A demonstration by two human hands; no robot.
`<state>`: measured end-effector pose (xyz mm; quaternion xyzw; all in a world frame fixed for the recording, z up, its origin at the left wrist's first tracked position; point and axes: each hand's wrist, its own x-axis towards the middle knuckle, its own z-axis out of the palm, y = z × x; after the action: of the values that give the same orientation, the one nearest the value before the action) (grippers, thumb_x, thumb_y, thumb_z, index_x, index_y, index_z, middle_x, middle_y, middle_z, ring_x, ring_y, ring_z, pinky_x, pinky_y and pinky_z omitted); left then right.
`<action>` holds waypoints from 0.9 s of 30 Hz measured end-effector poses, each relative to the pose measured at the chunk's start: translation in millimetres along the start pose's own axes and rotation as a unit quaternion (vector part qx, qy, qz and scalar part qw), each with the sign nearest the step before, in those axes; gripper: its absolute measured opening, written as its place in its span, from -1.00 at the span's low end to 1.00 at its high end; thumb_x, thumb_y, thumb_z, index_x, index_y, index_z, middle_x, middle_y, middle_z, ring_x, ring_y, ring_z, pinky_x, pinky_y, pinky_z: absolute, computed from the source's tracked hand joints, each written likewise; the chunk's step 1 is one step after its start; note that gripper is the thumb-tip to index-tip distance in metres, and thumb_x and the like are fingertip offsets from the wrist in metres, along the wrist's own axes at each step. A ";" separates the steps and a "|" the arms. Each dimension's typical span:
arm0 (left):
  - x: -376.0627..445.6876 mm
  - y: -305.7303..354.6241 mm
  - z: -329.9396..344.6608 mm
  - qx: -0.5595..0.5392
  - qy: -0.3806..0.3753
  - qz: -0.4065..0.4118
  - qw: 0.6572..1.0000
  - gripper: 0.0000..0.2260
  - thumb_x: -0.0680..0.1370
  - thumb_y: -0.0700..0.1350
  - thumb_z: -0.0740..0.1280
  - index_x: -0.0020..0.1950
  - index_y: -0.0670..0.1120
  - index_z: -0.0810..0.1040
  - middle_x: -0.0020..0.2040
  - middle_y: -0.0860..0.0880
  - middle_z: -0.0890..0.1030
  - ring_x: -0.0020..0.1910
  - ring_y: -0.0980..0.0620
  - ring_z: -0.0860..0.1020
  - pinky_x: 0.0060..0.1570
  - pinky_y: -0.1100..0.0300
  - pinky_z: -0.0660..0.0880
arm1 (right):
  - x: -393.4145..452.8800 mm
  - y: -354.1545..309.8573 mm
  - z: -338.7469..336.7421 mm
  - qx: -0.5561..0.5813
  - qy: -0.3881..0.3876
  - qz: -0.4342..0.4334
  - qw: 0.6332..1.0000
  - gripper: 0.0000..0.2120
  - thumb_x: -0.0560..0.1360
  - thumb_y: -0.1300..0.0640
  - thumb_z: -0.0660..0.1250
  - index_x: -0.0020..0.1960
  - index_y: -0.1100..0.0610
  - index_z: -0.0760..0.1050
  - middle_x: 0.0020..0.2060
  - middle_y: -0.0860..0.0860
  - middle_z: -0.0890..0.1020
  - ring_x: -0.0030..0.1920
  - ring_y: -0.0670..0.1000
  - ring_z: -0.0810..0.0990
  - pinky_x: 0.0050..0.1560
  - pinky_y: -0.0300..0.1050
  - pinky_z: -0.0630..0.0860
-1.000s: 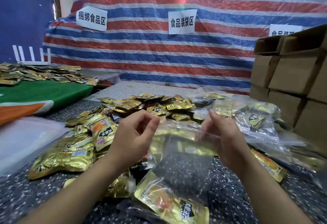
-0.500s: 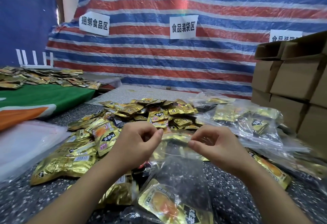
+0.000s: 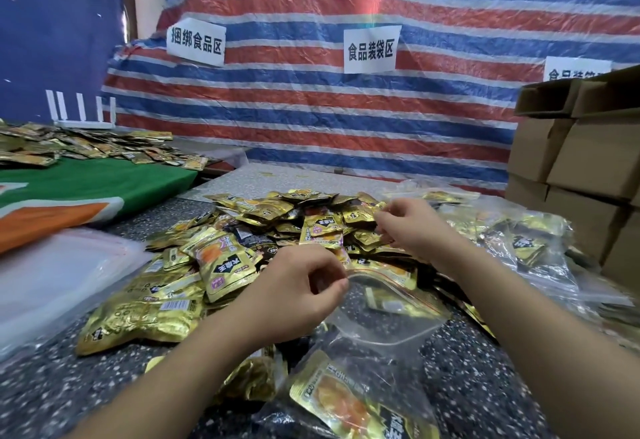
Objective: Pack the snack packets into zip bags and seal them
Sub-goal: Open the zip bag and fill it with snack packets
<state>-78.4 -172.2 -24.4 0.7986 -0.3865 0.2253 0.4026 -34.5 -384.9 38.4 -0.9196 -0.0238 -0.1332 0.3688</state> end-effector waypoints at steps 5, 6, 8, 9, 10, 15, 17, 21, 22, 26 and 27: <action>-1.0 -1.6 3.2 0.003 0.012 -0.001 1.000 -0.92 0.48 -0.06 0.38 -0.15 -0.03 0.64 -0.26 0.11 0.58 -0.26 0.11 0.54 -0.27 0.33 0.45 | 47.8 -18.6 13.4 0.060 -0.014 0.052 0.997 -0.78 0.65 0.04 0.21 0.17 0.17 0.45 -0.01 0.08 0.61 -0.05 0.00 0.64 -0.18 -0.16 0.60; -1.2 -1.9 3.3 0.006 0.012 0.000 1.000 -0.92 0.48 -0.05 0.38 -0.14 -0.03 0.63 -0.26 0.11 0.58 -0.25 0.11 0.54 -0.26 0.33 0.45 | 56.1 -20.2 17.1 0.059 -0.013 0.059 0.996 -0.77 0.64 0.05 0.22 0.19 0.19 0.45 -0.01 0.09 0.61 -0.05 0.01 0.63 -0.19 -0.16 0.59; -1.0 -2.4 3.1 0.011 0.012 0.003 1.000 -0.93 0.49 -0.05 0.37 -0.15 -0.02 0.62 -0.26 0.11 0.57 -0.26 0.10 0.53 -0.27 0.31 0.44 | 71.3 -23.9 24.4 0.068 0.010 0.063 0.996 -0.78 0.63 0.08 0.25 0.18 0.21 0.44 0.01 0.12 0.61 -0.05 0.03 0.63 -0.19 -0.15 0.60; -0.8 -2.4 2.9 0.013 0.012 0.004 1.000 -0.93 0.50 -0.06 0.37 -0.15 -0.01 0.61 -0.26 0.11 0.56 -0.26 0.11 0.52 -0.27 0.31 0.44 | 78.2 -25.6 28.3 0.072 0.025 0.063 0.995 -0.80 0.62 0.09 0.26 0.16 0.21 0.43 0.04 0.15 0.61 -0.05 0.03 0.62 -0.17 -0.13 0.61; -0.7 -2.4 2.7 0.015 0.013 0.003 1.000 -0.93 0.50 -0.06 0.37 -0.16 -0.02 0.61 -0.27 0.11 0.55 -0.26 0.11 0.52 -0.27 0.33 0.42 | 84.8 -26.5 32.5 0.068 0.036 0.062 0.995 -0.81 0.61 0.11 0.26 0.14 0.21 0.42 0.06 0.17 0.60 -0.05 0.05 0.62 -0.12 -0.09 0.63; 0.0 -3.8 2.7 0.024 0.010 -0.001 1.000 -0.93 0.49 -0.09 0.37 -0.16 -0.05 0.62 -0.27 0.13 0.53 -0.26 0.14 0.51 -0.26 0.40 0.37 | 102.5 -27.2 58.5 -0.098 -0.010 0.095 0.991 -0.52 0.58 -0.10 0.28 0.27 0.27 0.41 0.05 0.16 0.61 -0.01 0.12 0.62 0.02 0.03 0.64; 0.3 -5.5 2.5 0.033 0.005 -0.001 0.999 -0.94 0.50 -0.10 0.37 -0.15 -0.05 0.62 -0.26 0.15 0.52 -0.25 0.16 0.50 -0.25 0.43 0.35 | 105.5 -24.9 69.6 -0.170 -0.014 0.099 0.980 -0.44 0.55 -0.22 0.29 0.27 0.23 0.45 0.09 0.16 0.61 0.05 0.17 0.62 0.00 0.01 0.62; 0.5 -5.8 2.7 0.039 0.004 0.005 0.999 -0.94 0.49 -0.12 0.36 -0.15 -0.06 0.61 -0.25 0.12 0.52 -0.25 0.19 0.48 -0.22 0.46 0.32 | 109.0 -18.8 90.6 -0.215 0.016 0.093 0.972 -0.54 0.50 -0.24 0.37 -0.10 0.19 0.45 -0.12 0.08 0.58 -0.07 0.13 0.59 -0.25 -0.08 0.47; 0.5 -5.5 3.0 0.041 0.001 0.007 0.999 -0.94 0.49 -0.13 0.36 -0.15 -0.08 0.61 -0.24 0.09 0.52 -0.25 0.19 0.47 -0.22 0.45 0.32 | 109.6 -18.3 94.7 -0.213 0.026 0.095 0.972 -0.57 0.50 -0.19 0.40 -0.18 0.17 0.42 -0.11 0.09 0.59 -0.07 0.13 0.58 -0.27 -0.09 0.44; 0.8 -5.6 3.9 0.045 -0.002 0.011 0.999 -0.94 0.50 -0.16 0.36 -0.14 -0.12 0.62 -0.23 0.01 0.56 -0.26 0.16 0.46 -0.21 0.37 0.36 | 108.1 -23.8 96.5 -0.202 0.015 0.093 0.975 -0.61 0.50 -0.13 0.43 -0.07 0.21 0.47 -0.03 0.11 0.60 -0.01 0.12 0.59 -0.21 -0.08 0.50; 0.6 -5.9 3.7 0.047 -0.001 0.008 0.999 -0.94 0.50 -0.16 0.37 -0.14 -0.12 0.62 -0.23 0.02 0.56 -0.25 0.16 0.46 -0.21 0.38 0.36 | 107.3 -26.1 93.7 -0.207 0.000 0.096 0.974 -0.58 0.51 -0.15 0.42 0.01 0.22 0.47 -0.02 0.10 0.59 0.04 0.12 0.60 -0.11 -0.08 0.55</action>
<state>-73.1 -173.3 -28.9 0.8133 -0.3824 0.2460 0.3630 86.5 -307.6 19.2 -0.9740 0.0929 -0.0995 0.1811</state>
